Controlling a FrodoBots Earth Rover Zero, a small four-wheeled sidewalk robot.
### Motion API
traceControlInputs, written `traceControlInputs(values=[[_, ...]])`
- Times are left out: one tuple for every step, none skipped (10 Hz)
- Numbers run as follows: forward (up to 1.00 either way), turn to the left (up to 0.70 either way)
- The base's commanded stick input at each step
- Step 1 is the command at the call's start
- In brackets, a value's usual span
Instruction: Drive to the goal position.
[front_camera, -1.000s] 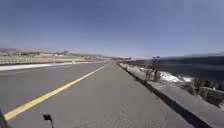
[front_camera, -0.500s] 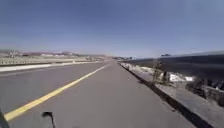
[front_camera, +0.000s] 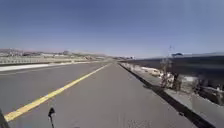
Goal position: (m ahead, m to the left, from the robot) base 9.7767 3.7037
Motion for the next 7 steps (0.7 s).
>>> traceControlInputs(values=[[0.85,0.00],[0.85,0.00],[0.85,0.00],[0.85,0.00],[0.85,0.00],[0.85,0.00],[0.85,0.00]])
